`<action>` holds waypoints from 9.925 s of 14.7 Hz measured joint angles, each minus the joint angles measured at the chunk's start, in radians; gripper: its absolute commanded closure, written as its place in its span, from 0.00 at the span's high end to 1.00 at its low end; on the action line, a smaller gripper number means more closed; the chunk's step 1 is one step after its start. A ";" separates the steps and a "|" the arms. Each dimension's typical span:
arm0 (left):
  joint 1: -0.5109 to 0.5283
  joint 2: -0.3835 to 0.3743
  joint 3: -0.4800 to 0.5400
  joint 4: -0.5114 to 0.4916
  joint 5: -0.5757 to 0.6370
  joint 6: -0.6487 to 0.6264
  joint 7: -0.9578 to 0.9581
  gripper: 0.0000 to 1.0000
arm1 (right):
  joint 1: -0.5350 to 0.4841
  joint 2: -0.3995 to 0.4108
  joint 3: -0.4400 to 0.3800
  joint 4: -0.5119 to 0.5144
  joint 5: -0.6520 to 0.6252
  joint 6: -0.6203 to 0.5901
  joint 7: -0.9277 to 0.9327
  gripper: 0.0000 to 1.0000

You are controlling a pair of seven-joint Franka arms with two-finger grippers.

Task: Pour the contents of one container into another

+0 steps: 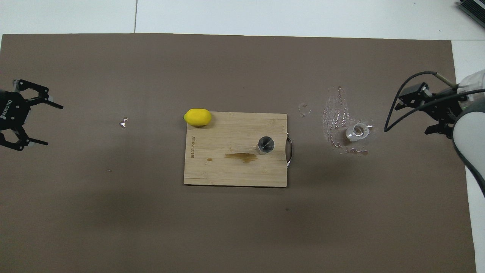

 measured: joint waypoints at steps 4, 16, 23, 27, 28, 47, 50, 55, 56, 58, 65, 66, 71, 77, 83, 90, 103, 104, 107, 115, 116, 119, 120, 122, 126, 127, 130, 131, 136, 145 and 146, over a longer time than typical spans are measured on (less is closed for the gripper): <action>0.001 0.000 0.009 0.004 0.031 0.000 -0.122 1.00 | -0.050 0.122 -0.003 -0.021 0.159 0.078 0.081 1.00; -0.142 -0.168 -0.010 0.131 0.296 -0.079 -0.931 1.00 | -0.156 0.258 -0.001 -0.141 0.544 0.112 0.126 1.00; -0.144 -0.165 -0.009 0.126 0.296 -0.087 -1.490 1.00 | -0.125 0.257 0.011 -0.209 0.627 0.186 0.117 1.00; -0.144 -0.165 -0.011 0.126 0.296 -0.085 -1.704 1.00 | -0.117 0.251 0.011 -0.210 0.667 0.186 0.117 1.00; -0.144 -0.165 -0.011 0.126 0.296 -0.085 -1.746 1.00 | -0.117 0.251 0.011 -0.210 0.669 0.186 0.117 1.00; -0.201 -0.187 -0.014 0.097 0.394 0.005 -2.082 1.00 | -0.071 0.202 0.013 -0.208 0.698 0.181 0.196 0.00; -0.220 -0.188 -0.017 0.087 0.395 0.017 -2.084 1.00 | 0.003 0.150 0.013 -0.207 0.698 0.202 0.301 0.00; -0.245 -0.197 -0.016 0.061 0.396 0.027 -2.084 1.00 | 0.152 0.091 0.012 -0.208 0.690 0.295 0.498 0.00; -0.245 -0.199 -0.010 0.061 0.396 0.032 -2.084 1.00 | 0.185 0.084 0.012 -0.208 0.676 0.321 0.543 0.00; -0.245 -0.203 -0.002 0.061 0.401 0.038 -2.084 1.00 | 0.254 0.070 0.012 -0.207 0.615 0.372 0.645 0.00; -0.243 -0.211 -0.003 0.061 0.404 0.030 -2.084 1.00 | 0.413 0.052 0.012 -0.155 0.315 0.427 0.991 0.00; -0.241 -0.211 -0.003 0.061 0.404 0.026 -2.084 1.00 | 0.423 0.052 0.012 -0.147 0.280 0.427 1.018 0.00; -0.183 -0.226 -0.047 0.061 0.404 0.013 -2.084 1.00 | 0.454 0.023 0.012 -0.137 0.183 0.427 1.077 0.00; -0.143 -0.232 -0.091 0.060 0.404 0.017 -2.084 1.00 | 0.479 -0.026 0.011 -0.168 0.131 0.423 1.086 0.00; -0.143 -0.232 -0.098 0.055 0.404 0.019 -2.084 1.00 | 0.503 -0.071 0.012 -0.249 0.077 0.454 1.087 0.00; -0.143 -0.232 -0.098 0.053 0.404 0.019 -2.084 1.00 | 0.518 -0.083 0.012 -0.272 -0.080 0.465 1.134 0.00; -0.142 -0.232 -0.096 0.051 0.404 0.020 -2.085 1.00 | 0.598 -0.084 0.014 -0.282 -0.318 0.500 1.278 0.00; -0.142 -0.232 -0.096 0.051 0.404 0.020 -2.085 1.00 | 0.605 -0.084 0.014 -0.285 -0.338 0.500 1.280 0.00; -0.142 -0.232 -0.096 0.051 0.404 0.020 -2.086 1.00 | 0.619 -0.084 0.015 -0.296 -0.383 0.500 1.302 0.00; -0.141 -0.232 -0.096 0.051 0.404 0.020 -2.088 1.00 | 0.613 -0.084 0.008 -0.294 -0.379 0.500 1.316 0.00; -0.141 -0.232 -0.096 0.051 0.404 0.020 -2.089 1.00 | 0.612 -0.084 0.006 -0.292 -0.371 0.500 1.321 0.00; -0.141 -0.232 -0.096 0.051 0.404 0.023 -2.089 1.00 | 0.611 -0.084 0.005 -0.288 -0.326 0.499 1.325 0.00; -0.141 -0.232 -0.096 0.051 0.404 0.025 -2.089 1.00 | 0.608 -0.084 0.005 -0.288 -0.306 0.499 1.325 0.00; -0.141 -0.232 -0.096 0.048 0.404 0.029 -2.089 1.00 | 0.597 -0.084 0.005 -0.287 -0.249 0.498 1.325 0.00; -0.141 -0.232 -0.096 0.045 0.404 0.034 -2.089 1.00 | 0.575 -0.084 0.005 -0.288 -0.150 0.498 1.309 0.00; -0.141 -0.232 -0.096 0.045 0.404 0.034 -2.089 1.00 | 0.571 -0.084 0.005 -0.288 -0.137 0.498 1.308 0.00; -0.141 -0.232 -0.096 0.044 0.404 0.035 -2.089 1.00 | 0.558 -0.084 0.005 -0.288 -0.068 0.497 1.291 0.00; -0.141 -0.232 -0.096 0.044 0.404 0.035 -2.089 1.00 | 0.548 -0.084 0.005 -0.288 -0.029 0.496 1.270 0.00; -0.141 -0.232 -0.095 0.044 0.404 0.036 -2.089 1.00 | 0.420 -0.082 0.003 -0.289 0.237 0.446 1.044 0.00; -0.141 -0.232 -0.095 0.044 0.404 0.036 -2.089 1.00 | 0.124 0.032 -0.002 -0.299 0.508 0.359 0.556 0.00; -0.141 -0.232 -0.095 0.044 0.404 0.036 -2.089 1.00 | 0.109 0.044 -0.002 -0.299 0.509 0.359 0.530 0.00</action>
